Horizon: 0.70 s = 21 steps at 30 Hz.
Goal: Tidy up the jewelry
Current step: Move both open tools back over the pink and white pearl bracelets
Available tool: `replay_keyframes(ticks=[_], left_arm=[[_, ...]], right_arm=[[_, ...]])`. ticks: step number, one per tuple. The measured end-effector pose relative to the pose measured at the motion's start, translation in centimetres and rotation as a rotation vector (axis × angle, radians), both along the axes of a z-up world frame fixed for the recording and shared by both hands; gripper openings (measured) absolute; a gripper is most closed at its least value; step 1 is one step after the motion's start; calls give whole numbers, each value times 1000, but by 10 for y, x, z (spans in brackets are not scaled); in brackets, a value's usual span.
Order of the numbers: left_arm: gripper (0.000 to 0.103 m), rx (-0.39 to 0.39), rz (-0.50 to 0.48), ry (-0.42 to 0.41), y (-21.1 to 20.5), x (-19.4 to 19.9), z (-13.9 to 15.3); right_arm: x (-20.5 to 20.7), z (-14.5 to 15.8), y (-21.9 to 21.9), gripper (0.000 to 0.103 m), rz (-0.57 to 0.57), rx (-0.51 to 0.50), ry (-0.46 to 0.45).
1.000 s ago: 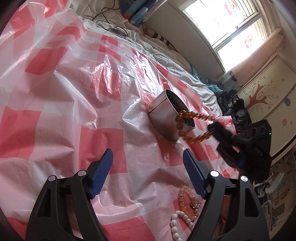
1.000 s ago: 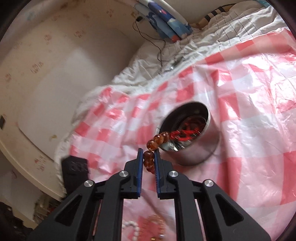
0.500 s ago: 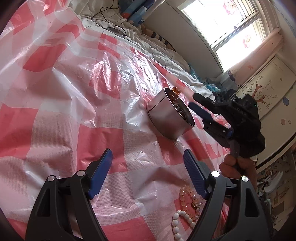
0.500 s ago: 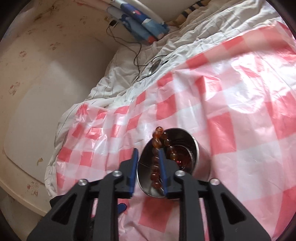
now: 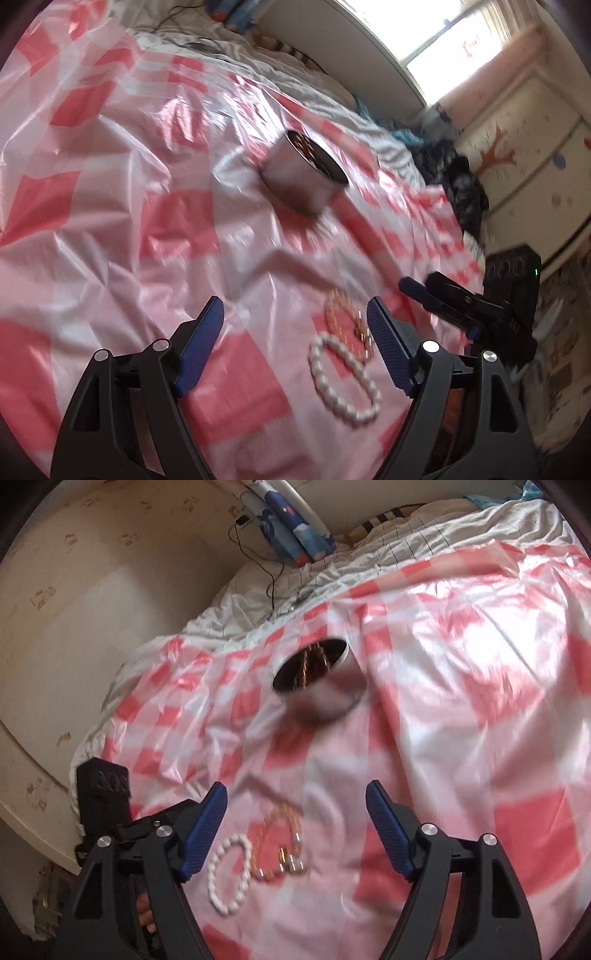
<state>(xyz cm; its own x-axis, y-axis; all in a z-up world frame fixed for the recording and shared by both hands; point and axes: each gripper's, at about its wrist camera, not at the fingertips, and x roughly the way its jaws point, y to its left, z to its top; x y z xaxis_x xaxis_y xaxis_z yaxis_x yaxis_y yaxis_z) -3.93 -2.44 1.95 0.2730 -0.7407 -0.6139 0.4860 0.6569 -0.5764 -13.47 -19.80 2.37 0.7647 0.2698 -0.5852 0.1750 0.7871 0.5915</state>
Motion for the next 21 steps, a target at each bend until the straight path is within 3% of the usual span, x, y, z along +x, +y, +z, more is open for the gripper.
replay_keyframes(ticks=[3,8,14,21], left_arm=[[76,74,-31,-86,-8,-22,10],[76,119,-93,-224,-17,-48,30],[76,198,-119,-200,-27,-52,23],[77,299,-111,-221,-35,-56,19]], right_arm=[[-6,-16,8,75,-1,-8,29],[-8,-24,7,79,-10,21,4],[-6,-24,16,90,25,-12,0],[-6,-25,16,92,29,-9,-11]])
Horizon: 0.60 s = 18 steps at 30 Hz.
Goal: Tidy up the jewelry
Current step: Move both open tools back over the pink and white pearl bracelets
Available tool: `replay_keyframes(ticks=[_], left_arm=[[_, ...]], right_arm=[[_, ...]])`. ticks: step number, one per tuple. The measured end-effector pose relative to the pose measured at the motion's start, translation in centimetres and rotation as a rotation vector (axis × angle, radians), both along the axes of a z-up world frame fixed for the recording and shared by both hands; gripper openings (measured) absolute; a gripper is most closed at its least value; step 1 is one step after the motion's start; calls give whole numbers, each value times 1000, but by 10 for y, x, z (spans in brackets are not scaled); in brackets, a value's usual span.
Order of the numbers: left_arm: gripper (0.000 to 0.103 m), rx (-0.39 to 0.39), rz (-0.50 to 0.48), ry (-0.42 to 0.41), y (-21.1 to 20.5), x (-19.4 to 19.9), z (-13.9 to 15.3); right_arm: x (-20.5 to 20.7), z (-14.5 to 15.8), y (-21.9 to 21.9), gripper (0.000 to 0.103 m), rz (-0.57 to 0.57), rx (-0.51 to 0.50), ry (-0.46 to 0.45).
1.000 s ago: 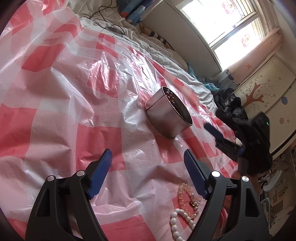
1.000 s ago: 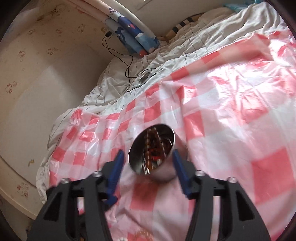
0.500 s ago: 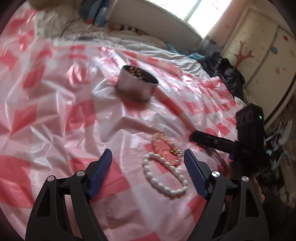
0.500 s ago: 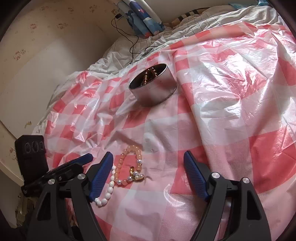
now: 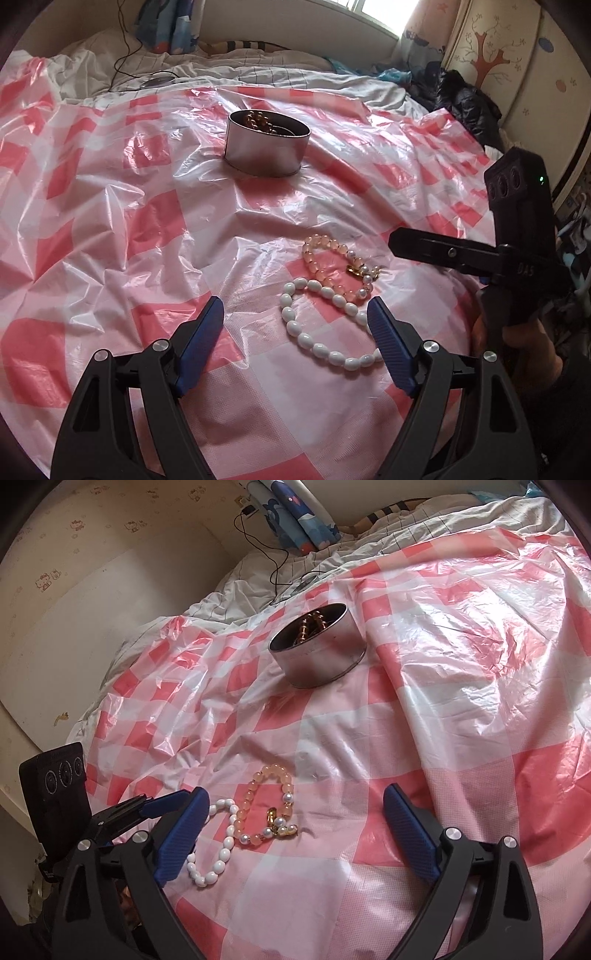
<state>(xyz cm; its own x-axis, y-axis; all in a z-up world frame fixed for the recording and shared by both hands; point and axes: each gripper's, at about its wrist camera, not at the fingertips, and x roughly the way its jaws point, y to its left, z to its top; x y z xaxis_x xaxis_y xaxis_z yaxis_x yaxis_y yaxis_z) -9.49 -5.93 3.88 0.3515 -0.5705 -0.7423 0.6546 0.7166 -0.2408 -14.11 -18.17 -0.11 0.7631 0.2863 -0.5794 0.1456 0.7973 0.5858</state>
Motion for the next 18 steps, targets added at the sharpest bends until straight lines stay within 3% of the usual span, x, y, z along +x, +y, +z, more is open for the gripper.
replay_keyframes(ticks=[18], left_arm=[[84,76,-36,-28,-13,-6,-3]], right_arm=[[0,-1,1,94,1,-1,-2]])
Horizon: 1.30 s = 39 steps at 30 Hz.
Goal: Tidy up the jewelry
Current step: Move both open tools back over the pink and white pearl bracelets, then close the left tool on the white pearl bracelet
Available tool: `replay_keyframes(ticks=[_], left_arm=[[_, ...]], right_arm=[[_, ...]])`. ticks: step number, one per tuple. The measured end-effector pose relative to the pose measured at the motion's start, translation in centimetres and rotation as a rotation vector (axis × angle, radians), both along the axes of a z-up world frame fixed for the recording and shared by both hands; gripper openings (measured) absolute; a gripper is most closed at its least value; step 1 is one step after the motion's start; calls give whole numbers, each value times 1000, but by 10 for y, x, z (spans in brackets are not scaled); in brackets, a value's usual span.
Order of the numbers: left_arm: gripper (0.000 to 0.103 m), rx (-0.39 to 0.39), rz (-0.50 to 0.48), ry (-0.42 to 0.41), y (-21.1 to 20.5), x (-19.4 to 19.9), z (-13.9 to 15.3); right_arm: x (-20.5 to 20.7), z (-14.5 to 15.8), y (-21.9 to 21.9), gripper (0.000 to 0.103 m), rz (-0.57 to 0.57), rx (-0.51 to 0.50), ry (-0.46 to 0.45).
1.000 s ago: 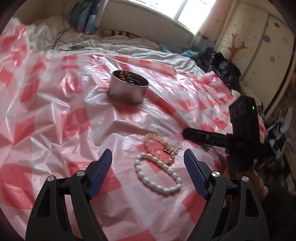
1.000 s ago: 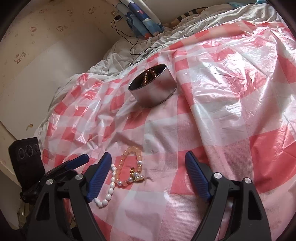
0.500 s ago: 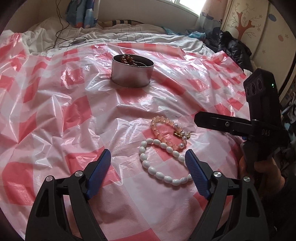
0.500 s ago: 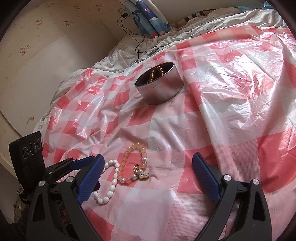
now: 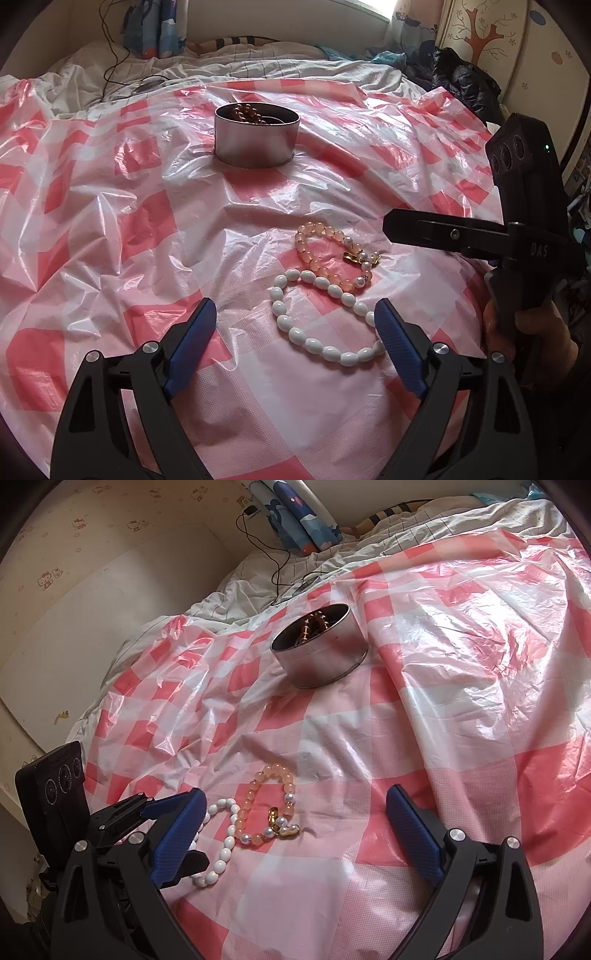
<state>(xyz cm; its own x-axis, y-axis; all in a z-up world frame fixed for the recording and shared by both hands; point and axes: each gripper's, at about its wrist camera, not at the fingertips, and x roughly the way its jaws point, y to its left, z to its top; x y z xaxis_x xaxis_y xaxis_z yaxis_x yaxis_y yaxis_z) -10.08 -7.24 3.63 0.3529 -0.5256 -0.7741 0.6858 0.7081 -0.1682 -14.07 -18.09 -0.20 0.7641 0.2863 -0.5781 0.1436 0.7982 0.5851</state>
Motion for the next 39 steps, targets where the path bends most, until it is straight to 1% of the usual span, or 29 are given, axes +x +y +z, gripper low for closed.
replay_keyframes(ticks=[6,10,13,23,25,27,28,29,30,32,33,35,36,37,39], left_arm=[[84,10,-6,11,-2,0,-4],[86,42,-7,3,-8,-2,-7],[87,63,-4,-8,-11,-4,-7],[87,48,-10,16,-9,-2,-8],[85,46,-13,16,-9,-3,-8],[81,48,-16,17,-10,-3,-7],[76,55,-17,17,-11,-3,-8],[68,66,-16,16,-12,-3,-8],[65,70,-14,15,-13,-3,-7],[44,69,-1,16,-11,-2,-6],[39,66,15,18,-10,0,-6],[19,50,52,33,-3,6,-6],[15,41,69,39,0,9,-6],[8,26,92,52,5,15,-7],[7,7,129,53,13,21,-8]], right_arm=[[0,0,0,95,0,1,-2],[0,1,2,95,2,8,-9],[0,1,2,95,3,5,-8],[0,1,1,95,0,-1,-7],[0,0,0,95,-1,-2,-8],[0,0,0,95,0,-2,-8],[0,0,0,95,0,-3,-8],[0,0,0,95,0,-3,-8],[0,0,0,95,0,-3,-8],[0,0,0,95,0,-4,-7],[0,0,0,95,0,-4,-8],[0,0,0,95,0,-4,-8],[0,0,0,95,0,-4,-8],[0,0,0,95,1,-4,-8],[0,0,-1,95,1,-4,-9]])
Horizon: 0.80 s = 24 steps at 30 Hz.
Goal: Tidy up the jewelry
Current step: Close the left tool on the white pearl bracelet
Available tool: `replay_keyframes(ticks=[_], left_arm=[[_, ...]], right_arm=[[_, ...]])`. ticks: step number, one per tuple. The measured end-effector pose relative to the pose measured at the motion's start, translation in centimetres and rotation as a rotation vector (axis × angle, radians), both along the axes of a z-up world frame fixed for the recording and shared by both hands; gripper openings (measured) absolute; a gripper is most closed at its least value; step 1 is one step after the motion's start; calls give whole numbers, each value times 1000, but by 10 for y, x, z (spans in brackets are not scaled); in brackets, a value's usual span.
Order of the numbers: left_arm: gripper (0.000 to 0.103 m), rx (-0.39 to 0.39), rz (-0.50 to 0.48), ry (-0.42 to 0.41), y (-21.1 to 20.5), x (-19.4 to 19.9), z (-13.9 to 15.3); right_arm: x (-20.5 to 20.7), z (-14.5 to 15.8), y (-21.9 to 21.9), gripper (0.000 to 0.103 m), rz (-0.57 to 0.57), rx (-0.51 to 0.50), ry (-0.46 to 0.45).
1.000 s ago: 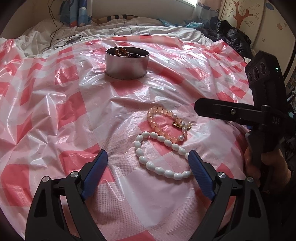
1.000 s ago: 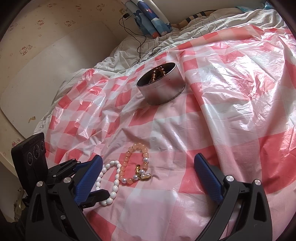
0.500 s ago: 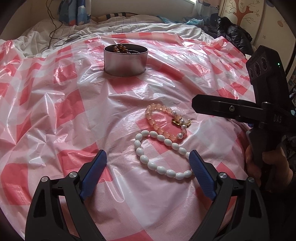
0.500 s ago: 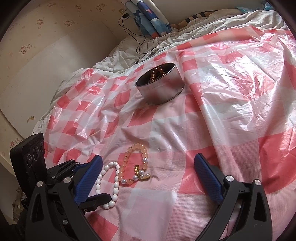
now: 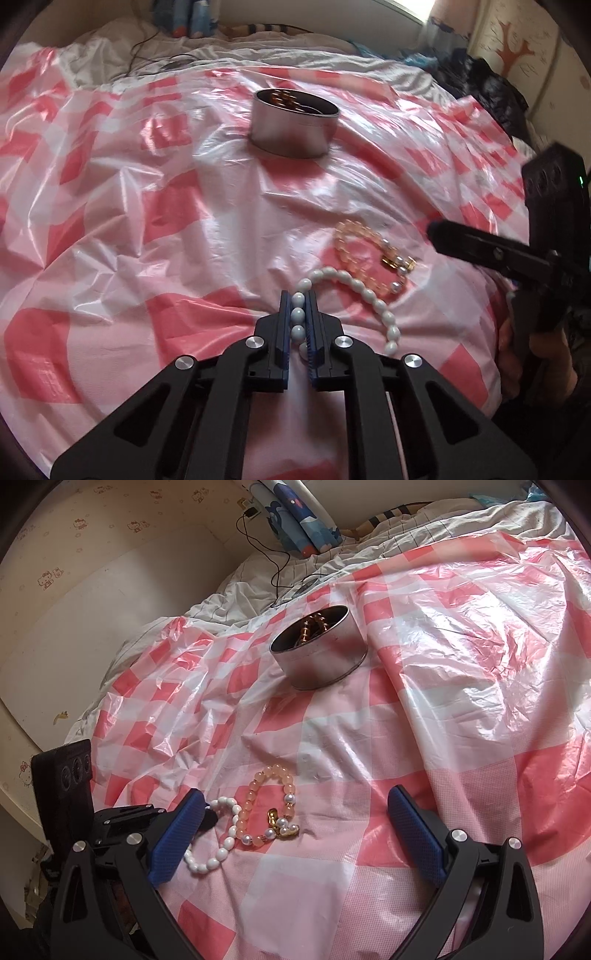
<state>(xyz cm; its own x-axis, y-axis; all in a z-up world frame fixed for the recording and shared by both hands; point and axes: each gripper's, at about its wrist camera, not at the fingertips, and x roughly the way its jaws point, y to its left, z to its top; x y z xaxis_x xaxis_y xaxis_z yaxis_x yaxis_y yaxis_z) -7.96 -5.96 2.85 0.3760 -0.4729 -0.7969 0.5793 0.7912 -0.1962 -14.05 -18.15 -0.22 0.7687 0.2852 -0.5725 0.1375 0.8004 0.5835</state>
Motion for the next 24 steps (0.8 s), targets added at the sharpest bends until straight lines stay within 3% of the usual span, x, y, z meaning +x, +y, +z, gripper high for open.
replay_keyframes(ticks=[6,11,14,24], left_arm=[[7,-107,113,-6,29,16,-2],[7,-213,127,51,42,24,-20],[7,-213,124,51,41,24,-22],[8,-223,125,69,42,25,-27]], right_arm=[[0,0,1,95,0,-1,1],[0,0,0,95,-13,-20,7],[1,2,1,95,-24,-48,19],[32,14,45,94,67,-351,133]])
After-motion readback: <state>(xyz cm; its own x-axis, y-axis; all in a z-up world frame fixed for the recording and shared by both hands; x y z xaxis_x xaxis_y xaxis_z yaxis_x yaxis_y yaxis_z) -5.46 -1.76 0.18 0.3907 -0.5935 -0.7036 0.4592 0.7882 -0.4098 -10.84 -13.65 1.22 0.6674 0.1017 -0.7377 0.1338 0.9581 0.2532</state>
